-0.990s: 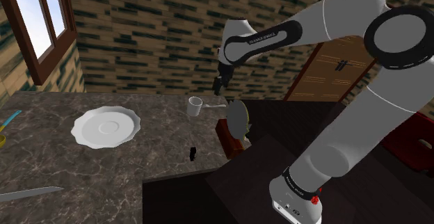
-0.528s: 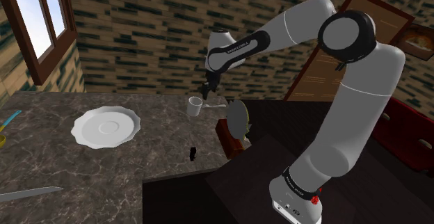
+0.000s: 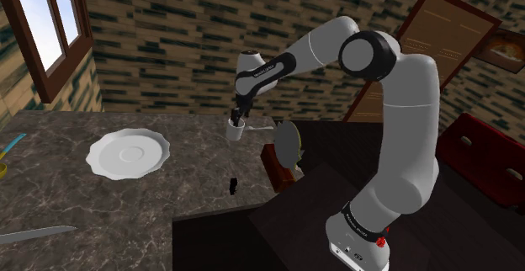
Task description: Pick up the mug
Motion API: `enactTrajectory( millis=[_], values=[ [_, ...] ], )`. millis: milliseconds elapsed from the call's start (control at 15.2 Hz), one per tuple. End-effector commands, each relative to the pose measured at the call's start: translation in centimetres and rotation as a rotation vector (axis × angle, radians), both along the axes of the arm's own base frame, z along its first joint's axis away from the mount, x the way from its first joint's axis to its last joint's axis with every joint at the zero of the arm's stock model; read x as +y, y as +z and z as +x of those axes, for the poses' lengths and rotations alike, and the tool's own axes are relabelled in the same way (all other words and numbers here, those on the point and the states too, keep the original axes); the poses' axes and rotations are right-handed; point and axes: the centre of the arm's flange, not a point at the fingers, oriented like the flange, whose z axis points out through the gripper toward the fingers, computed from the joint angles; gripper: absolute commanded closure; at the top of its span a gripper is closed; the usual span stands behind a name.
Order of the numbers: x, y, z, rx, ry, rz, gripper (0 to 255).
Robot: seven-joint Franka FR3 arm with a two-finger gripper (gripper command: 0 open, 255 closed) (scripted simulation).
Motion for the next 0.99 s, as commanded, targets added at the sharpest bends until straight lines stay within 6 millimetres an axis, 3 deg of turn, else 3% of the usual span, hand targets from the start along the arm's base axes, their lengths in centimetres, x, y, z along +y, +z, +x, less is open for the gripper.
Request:
enactTrajectory(
  millis=[0, 198, 792, 858, 924],
  values=[
    [0.1, -2.2, 2.0, 0.004, 0.006, 0.002, 0],
    [0.3, -5.2, 4.3, 0.010, 0.014, 0.004, 0],
    [0.3, -9.2, 4.3, 0.010, 0.014, 0.004, 0],
    [0.2, -9.2, 4.4, 0.010, 0.014, 0.004, 255],
    [0.2, -9.2, 4.5, 0.010, 0.014, 0.004, 255]
  ],
)
